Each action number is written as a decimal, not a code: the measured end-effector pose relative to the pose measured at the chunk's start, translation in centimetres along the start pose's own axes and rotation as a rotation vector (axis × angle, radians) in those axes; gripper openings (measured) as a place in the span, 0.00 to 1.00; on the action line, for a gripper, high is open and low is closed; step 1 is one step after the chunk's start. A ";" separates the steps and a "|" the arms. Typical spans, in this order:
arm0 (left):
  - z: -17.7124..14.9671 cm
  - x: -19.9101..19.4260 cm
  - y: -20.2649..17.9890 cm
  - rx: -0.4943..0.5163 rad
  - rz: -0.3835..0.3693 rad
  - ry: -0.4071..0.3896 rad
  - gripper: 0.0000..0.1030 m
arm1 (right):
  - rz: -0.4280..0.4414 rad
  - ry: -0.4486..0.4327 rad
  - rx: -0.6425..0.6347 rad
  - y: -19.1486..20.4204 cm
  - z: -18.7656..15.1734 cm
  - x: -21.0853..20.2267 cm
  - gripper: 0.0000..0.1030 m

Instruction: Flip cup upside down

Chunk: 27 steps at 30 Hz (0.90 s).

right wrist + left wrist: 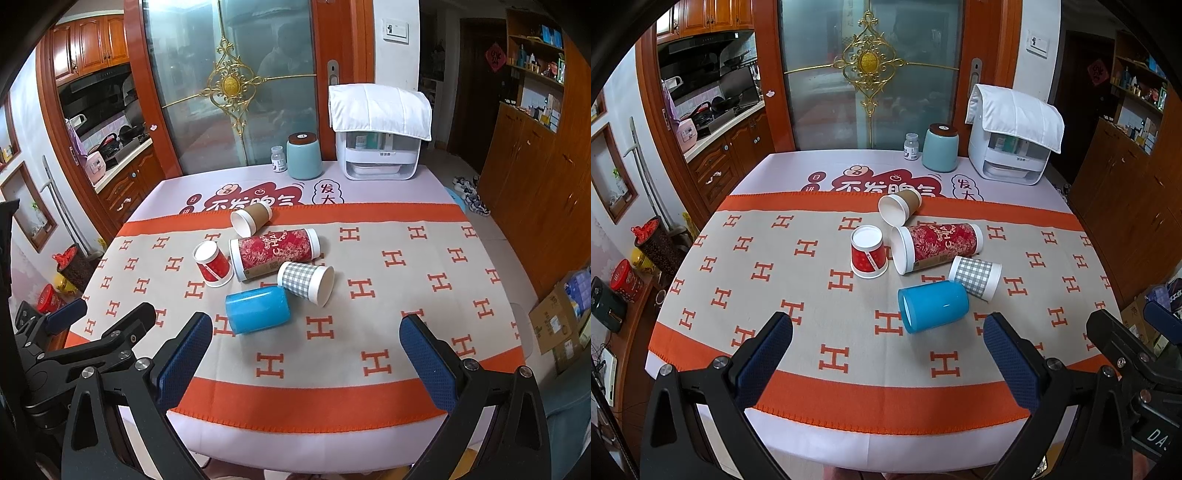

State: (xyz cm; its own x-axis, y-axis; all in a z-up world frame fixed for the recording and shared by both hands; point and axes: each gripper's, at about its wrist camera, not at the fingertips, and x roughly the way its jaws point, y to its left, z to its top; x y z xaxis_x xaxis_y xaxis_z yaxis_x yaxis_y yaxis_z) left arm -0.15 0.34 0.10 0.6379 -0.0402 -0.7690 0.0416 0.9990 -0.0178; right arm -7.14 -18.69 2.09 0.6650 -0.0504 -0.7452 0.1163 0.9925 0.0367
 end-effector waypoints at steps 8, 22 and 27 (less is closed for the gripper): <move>0.0 -0.1 0.1 0.000 -0.001 0.001 0.99 | 0.002 0.001 0.002 -0.1 0.0 0.0 1.00; -0.1 -0.1 0.2 0.000 -0.003 -0.001 0.99 | 0.004 0.003 0.004 0.2 -0.3 0.1 1.00; -0.1 -0.1 0.3 0.001 -0.001 0.000 0.99 | 0.004 0.002 0.004 0.1 -0.3 0.2 1.00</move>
State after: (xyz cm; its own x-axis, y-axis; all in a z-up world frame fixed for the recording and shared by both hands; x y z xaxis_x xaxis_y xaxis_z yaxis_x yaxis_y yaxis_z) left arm -0.28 0.63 0.05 0.6376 -0.0411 -0.7693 0.0429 0.9989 -0.0178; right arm -7.21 -18.55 1.78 0.6639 -0.0463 -0.7464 0.1168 0.9923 0.0423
